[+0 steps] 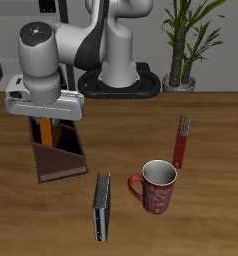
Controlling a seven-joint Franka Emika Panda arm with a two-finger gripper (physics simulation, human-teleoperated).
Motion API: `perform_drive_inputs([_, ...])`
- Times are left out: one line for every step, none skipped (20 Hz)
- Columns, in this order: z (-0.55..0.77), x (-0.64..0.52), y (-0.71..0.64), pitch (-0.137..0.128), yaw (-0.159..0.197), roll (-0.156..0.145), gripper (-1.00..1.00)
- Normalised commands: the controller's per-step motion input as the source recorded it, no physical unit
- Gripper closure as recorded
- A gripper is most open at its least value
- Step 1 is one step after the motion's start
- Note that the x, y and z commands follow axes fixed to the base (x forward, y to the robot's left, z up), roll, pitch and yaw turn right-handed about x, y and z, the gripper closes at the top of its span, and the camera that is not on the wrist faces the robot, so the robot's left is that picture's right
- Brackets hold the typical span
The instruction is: Place the orange book into the right desk caddy's left compartment and place the red mug into the right desk caddy's right compartment
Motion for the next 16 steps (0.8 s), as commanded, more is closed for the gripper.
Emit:
perform_drive_inputs([-0.22,0.13,-0.04,0.073,-0.009,0.029,-1.0])
perform_drive_inputs([-0.27,0.17,-0.25,0.038,0.013,-0.112,-1.0])
perform_drive_inputs([-0.14,0.07,0.04,0.043,-0.006,0.028,-1.0])
perform_drive_inputs([-0.04,0.05,0.02,0.011,-0.03,0.003,-1.0])
perform_drive_inputs([-0.09,0.02,0.03,0.017,-0.015,0.012,-1.0])
perform_drive_inputs([-0.1,0.05,-0.07,0.019,0.039,-0.027,-1.0])
perform_drive_inputs([0.0,0.02,0.01,0.0,0.0,0.0,-1.0])
perform_drive_inputs([-0.06,0.11,-0.06,0.019,-0.04,-0.055,-1.0])
perform_drive_inputs([0.01,0.12,0.01,0.0,0.0,0.0,-1.0])
perform_drive_inputs([0.01,-0.02,0.02,-0.003,0.008,0.023,-1.0])
perform_drive_inputs([0.07,0.09,-0.05,-0.018,0.002,-0.068,-1.0])
perform_drive_inputs([0.13,-0.06,0.06,-0.011,-0.043,-0.044,-1.0])
perform_drive_inputs([0.22,-0.08,0.3,-0.088,0.061,0.111,-1.0])
perform_drive_inputs([0.17,-0.11,0.13,-0.008,0.009,-0.07,-1.0])
perform_drive_inputs([0.21,-0.04,0.16,-0.044,0.009,-0.008,-1.0])
perform_drive_inputs([0.34,-0.13,0.4,-0.058,-0.006,0.066,-1.0])
